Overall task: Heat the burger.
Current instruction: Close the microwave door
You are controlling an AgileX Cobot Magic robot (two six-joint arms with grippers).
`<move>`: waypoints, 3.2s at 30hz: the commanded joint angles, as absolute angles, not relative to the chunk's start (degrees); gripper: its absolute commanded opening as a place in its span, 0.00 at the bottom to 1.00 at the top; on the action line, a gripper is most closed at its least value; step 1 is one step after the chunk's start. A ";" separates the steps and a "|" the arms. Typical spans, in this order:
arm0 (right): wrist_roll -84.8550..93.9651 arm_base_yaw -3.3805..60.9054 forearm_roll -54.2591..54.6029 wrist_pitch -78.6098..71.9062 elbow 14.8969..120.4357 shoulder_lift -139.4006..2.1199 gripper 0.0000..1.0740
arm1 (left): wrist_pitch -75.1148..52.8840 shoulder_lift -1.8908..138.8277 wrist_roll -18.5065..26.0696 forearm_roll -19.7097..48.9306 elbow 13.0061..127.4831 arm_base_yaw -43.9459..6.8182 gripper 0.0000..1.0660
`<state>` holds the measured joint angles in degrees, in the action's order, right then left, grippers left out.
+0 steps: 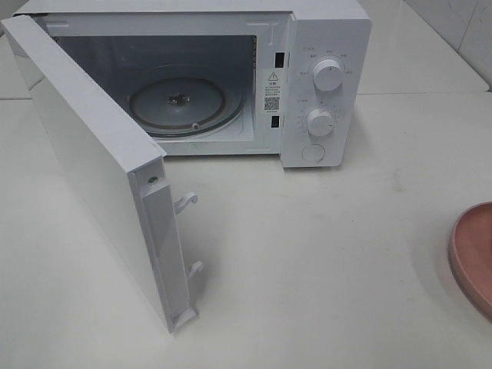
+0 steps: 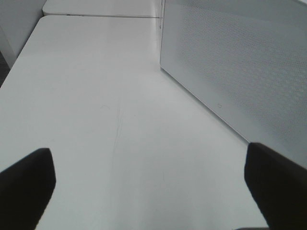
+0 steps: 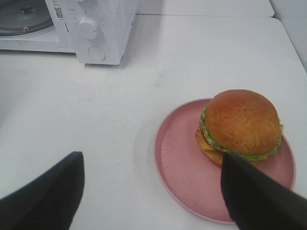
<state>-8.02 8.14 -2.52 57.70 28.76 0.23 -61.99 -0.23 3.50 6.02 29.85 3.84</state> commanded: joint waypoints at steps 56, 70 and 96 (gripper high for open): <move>-7.39 7.68 -2.64 57.07 28.59 1.83 0.70 | -54.43 7.51 3.27 8.37 32.14 3.84 0.79; -7.39 7.68 -2.64 57.07 28.59 1.83 0.70 | -40.28 20.51 3.67 10.49 27.67 3.84 0.00; -7.39 7.68 -2.64 57.07 28.59 1.83 0.70 | 7.56 37.82 22.92 27.90 13.98 2.81 0.00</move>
<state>-8.02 7.85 -2.52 57.70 28.76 0.23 5.50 37.76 22.86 27.39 14.09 3.09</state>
